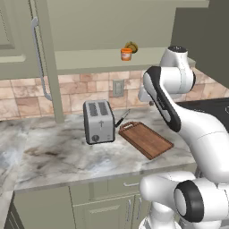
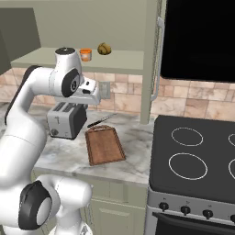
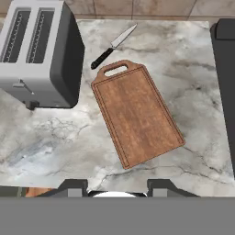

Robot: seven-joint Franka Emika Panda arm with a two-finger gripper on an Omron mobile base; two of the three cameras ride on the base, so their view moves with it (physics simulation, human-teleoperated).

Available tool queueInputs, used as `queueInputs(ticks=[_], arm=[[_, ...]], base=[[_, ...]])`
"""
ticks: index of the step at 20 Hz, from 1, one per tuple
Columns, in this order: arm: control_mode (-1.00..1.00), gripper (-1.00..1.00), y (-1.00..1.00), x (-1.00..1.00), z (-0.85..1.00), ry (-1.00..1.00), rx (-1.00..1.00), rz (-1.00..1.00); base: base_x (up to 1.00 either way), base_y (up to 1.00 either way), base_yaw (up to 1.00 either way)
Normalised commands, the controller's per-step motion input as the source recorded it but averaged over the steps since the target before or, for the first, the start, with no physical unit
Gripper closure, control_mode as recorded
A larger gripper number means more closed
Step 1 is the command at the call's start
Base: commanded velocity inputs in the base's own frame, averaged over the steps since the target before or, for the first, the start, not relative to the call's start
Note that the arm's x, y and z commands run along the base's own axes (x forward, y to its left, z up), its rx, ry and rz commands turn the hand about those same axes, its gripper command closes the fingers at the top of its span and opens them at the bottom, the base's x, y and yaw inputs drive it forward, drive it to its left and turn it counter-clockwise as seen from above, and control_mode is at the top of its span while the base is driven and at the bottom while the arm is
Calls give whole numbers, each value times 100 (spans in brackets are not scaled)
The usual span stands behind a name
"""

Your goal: Pick the bread, place it on the cutting board, pick the jam, place it on the counter, and close the cabinet.

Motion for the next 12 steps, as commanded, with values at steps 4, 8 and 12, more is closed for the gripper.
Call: queueInputs(ticks=[4, 8, 12], arm=[[-100, -100, 0, -2, 0, -5, 0, 0], [-100, -100, 0, -14, 9, -17, 0, 0], [-100, -100, 1, -19, 28, -29, 0, 0]], base=[[0, 0, 0], [0, 0, 0], [0, 0, 0]])
